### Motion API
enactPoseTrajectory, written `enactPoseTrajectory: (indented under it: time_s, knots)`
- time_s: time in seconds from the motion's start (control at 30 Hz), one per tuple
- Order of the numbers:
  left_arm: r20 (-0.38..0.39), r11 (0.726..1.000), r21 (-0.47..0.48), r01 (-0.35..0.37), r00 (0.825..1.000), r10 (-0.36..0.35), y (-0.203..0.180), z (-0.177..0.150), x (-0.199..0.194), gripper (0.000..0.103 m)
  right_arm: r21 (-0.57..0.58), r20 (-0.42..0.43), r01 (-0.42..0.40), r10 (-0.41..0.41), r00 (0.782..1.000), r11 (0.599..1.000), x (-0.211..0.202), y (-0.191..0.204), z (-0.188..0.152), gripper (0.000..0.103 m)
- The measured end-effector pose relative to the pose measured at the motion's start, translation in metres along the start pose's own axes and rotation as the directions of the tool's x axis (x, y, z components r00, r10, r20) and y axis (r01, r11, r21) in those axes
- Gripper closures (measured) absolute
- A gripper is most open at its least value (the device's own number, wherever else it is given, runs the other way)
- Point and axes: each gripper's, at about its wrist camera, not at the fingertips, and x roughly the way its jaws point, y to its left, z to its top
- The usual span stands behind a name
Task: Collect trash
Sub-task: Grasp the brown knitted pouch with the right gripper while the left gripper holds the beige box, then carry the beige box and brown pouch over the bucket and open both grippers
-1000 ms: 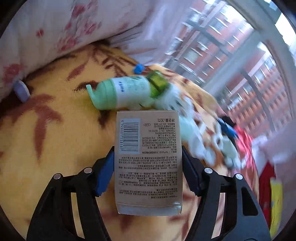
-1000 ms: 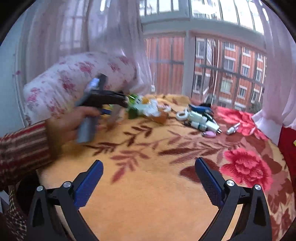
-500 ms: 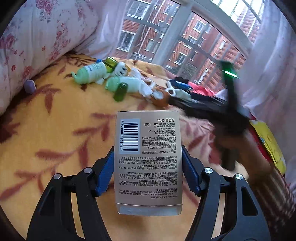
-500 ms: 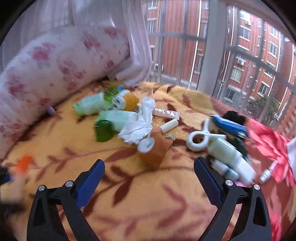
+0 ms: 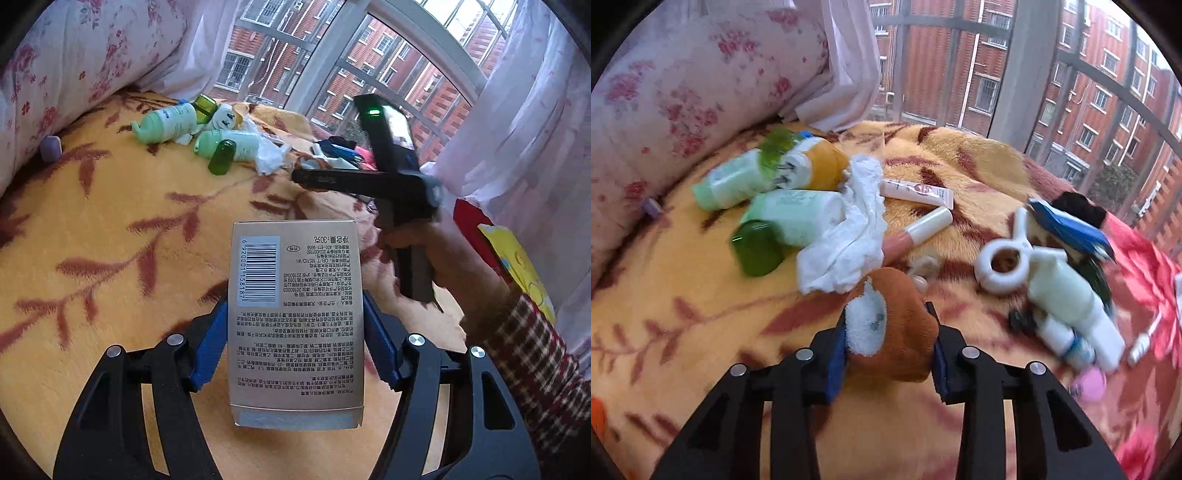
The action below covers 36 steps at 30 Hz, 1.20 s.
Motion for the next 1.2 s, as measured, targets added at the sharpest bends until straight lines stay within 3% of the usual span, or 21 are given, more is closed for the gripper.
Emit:
enactPoseTrajectory:
  time_s: [0.23, 0.27, 0.3, 0.4, 0.6, 0.73, 0.83, 1.0, 1.03, 1.1, 1.13, 1.2]
  knots:
    - [-0.013, 0.999, 0.027, 0.031, 0.999, -0.031, -0.020, -0.021, -0.024, 0.038, 0.022, 0.080, -0.092, 0.090, 0.993, 0.996, -0.102, 0.013, -0.052, 0.066]
    - [-0.021, 0.999, 0.037, 0.036, 0.999, -0.036, -0.024, -0.025, -0.030, 0.038, 0.022, 0.080, -0.092, 0.090, 0.993, 0.996, -0.102, 0.013, -0.052, 0.066]
    - [-0.028, 0.998, 0.048, 0.040, 0.999, -0.039, -0.027, -0.029, -0.034, 0.038, 0.002, 0.099, -0.126, 0.126, 0.987, 0.992, -0.133, 0.028, -0.071, 0.066]
    - [-0.062, 0.994, 0.097, 0.056, 0.997, -0.050, -0.039, -0.047, -0.055, 0.038, -0.011, 0.109, -0.161, 0.162, 0.981, 0.987, -0.164, 0.043, -0.093, 0.066]
    - [-0.166, 0.981, 0.180, 0.079, 0.985, -0.048, -0.056, -0.101, -0.094, 0.038, -0.009, 0.127, -0.253, 0.252, 0.959, 0.967, -0.232, 0.089, -0.179, 0.066]
    - [-0.260, 0.973, 0.205, 0.110, 0.964, -0.054, -0.065, -0.141, -0.107, 0.038, 0.011, 0.085, -0.324, 0.322, 0.943, 0.946, -0.256, 0.115, -0.224, 0.066]
    - [-0.346, 0.969, 0.202, 0.139, 0.936, -0.062, -0.065, -0.168, -0.105, 0.038, 0.020, 0.012, -0.337, 0.337, 0.941, 0.941, -0.259, 0.134, -0.255, 0.065]
    - [-0.490, 0.973, 0.180, 0.147, 0.871, -0.041, -0.055, -0.207, -0.084, 0.038, 0.091, -0.161, -0.358, 0.369, 0.915, 0.929, -0.230, 0.155, -0.314, 0.065]
    - [-0.513, 0.975, 0.173, 0.142, 0.857, -0.033, -0.052, -0.213, -0.079, 0.037, 0.131, -0.206, -0.355, 0.376, 0.903, 0.926, -0.218, 0.156, -0.329, 0.062]
    - [-0.580, 0.976, 0.175, 0.130, 0.815, -0.004, -0.046, -0.228, -0.065, 0.037, 0.164, -0.276, -0.362, 0.395, 0.876, 0.918, -0.204, 0.160, -0.347, 0.057]
    - [-0.602, 0.977, 0.171, 0.125, 0.798, 0.003, -0.045, -0.233, -0.061, 0.037, 0.162, -0.312, -0.341, 0.376, 0.872, 0.926, -0.196, 0.163, -0.357, 0.041]
    - [-0.669, 0.981, 0.169, 0.097, 0.742, 0.042, -0.041, -0.246, -0.047, 0.034, 0.163, -0.366, -0.308, 0.347, 0.864, 0.937, -0.186, 0.167, -0.371, 0.020]
